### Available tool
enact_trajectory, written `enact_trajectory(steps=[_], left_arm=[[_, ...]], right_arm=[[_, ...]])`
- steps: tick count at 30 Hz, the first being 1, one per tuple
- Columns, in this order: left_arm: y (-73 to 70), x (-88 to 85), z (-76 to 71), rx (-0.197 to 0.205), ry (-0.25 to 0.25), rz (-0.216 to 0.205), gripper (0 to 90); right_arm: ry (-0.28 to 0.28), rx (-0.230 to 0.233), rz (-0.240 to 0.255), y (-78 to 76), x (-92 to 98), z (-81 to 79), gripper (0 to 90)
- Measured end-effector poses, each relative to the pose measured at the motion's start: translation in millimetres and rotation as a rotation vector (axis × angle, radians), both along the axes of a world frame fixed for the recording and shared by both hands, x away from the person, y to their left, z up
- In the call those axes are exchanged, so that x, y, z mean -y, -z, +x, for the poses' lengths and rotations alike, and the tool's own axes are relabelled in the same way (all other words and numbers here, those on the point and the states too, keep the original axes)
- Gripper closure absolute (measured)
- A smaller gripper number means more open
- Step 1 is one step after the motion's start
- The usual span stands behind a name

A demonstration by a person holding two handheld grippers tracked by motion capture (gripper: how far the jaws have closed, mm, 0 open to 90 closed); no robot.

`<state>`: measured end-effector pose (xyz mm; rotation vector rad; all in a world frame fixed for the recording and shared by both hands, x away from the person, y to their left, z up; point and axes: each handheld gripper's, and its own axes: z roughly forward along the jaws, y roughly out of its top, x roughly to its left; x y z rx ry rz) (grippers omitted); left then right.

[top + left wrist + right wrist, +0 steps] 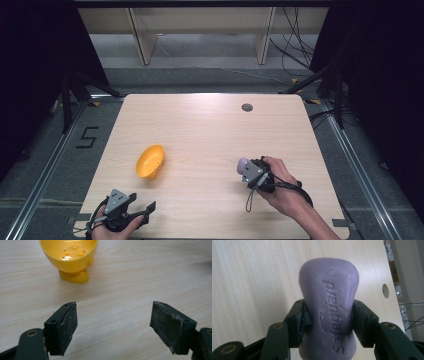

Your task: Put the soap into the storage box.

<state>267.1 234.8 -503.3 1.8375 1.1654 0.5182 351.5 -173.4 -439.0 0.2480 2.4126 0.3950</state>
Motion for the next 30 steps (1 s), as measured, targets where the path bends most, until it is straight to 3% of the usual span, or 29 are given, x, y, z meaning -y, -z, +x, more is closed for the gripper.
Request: enact_trajectory(steps=[1, 2, 6, 8, 9, 10, 11, 13, 15, 16, 17, 18, 20, 21, 23, 24, 25, 26, 29, 30], left_arm=[[-0.3, 1.2, -1.5, -0.012, -0.020, -0.006, 20.9], [0.2, 0.0, 0.6, 0.011, 0.011, 0.000, 20.9], [-1.5, 2.3, -1.3, 0.012, 0.008, -0.008, 20.9], [-3.6, 3.6, -2.6, 0.012, -0.006, -0.008, 20.7], [-4.3, 2.9, -1.0, 0.026, 0.009, -0.006, 20.5], [-5.6, 4.4, -2.7, 0.009, -0.019, -0.030, 20.4], [-8.0, 3.9, -1.6, 0.023, -0.009, -0.019, 20.3], [-11.8, 3.8, 0.7, 0.039, 0.005, -0.019, 20.2], [-16.9, 5.8, 2.0, 0.043, 0.014, -0.024, 20.2], [-19.3, 7.5, 3.9, 0.053, 0.031, -0.027, 20.3], [-22.9, 10.7, 3.0, 0.043, 0.013, -0.024, 20.4], [-25.2, 12.6, 6.4, 0.066, 0.048, -0.025, 20.5], [-32.3, 21.5, 8.7, 0.067, 0.071, -0.031, 20.7], [-35.1, 23.4, 11.0, 0.080, 0.096, -0.019, 20.9], [-42.2, 32.1, 13.8, 0.078, 0.116, -0.023, 21.1], [-45.7, 36.7, 14.8, 0.065, 0.121, -0.028, 21.2], [-48.6, 43.2, 16.6, 0.043, 0.134, -0.066, 21.3], [-51.0, 45.5, 19.5, 0.052, 0.157, -0.054, 21.3], [-59.4, 59.6, 26.7, 0.033, 0.202, -0.086, 21.6], [-59.4, 59.6, 26.7, 0.033, 0.202, -0.086, 21.9]], right_arm=[[0.010, -0.001, 0.008, 0.4, -0.5, -2.2, 49.9], [0.007, 0.011, 0.009, 0.2, -0.9, -3.3, 49.9], [-0.017, 0.022, 0.009, -1.7, -4.1, -8.8, 49.9], [-0.001, 0.020, 0.022, -1.3, -6.2, -13.1, 49.9], [-0.005, 0.019, 0.022, -1.6, -6.8, -13.8, 49.9], [-0.057, 0.036, -0.002, -3.1, -7.6, -11.9, 49.9], [-0.011, 0.026, 0.024, -2.1, -8.1, -15.5, 49.9], [-0.038, 0.036, 0.016, -3.2, -9.2, -15.9, 49.9], [-0.009, 0.029, 0.026, -3.1, -10.1, -19.9, 49.9], [-0.029, 0.031, 0.022, -3.7, -10.6, -20.0, 49.9], [-0.049, 0.041, 0.014, -4.4, -11.2, -19.9, 49.9], [-0.023, 0.032, 0.024, -4.0, -11.7, -22.6, 49.9], [-0.057, 0.045, 0.017, -4.5, -13.1, -22.9, 49.9], [-0.028, 0.036, 0.024, -3.9, -13.6, -26.0, 49.9], [-0.037, 0.039, 0.026, -3.4, -14.7, -27.6, 49.9], [-0.070, 0.048, 0.013, -4.0, -15.2, -26.4, 49.9], [-0.036, 0.040, 0.024, -3.2, -15.5, -29.3, 49.9], [-0.037, 0.049, 0.024, -3.2, -16.3, -30.3, 49.9], [-0.046, 0.060, 0.018, -3.4, -17.8, -31.6, 49.9], [-0.078, 0.068, 0.008, -4.3, -18.5, -30.4, 49.9]])
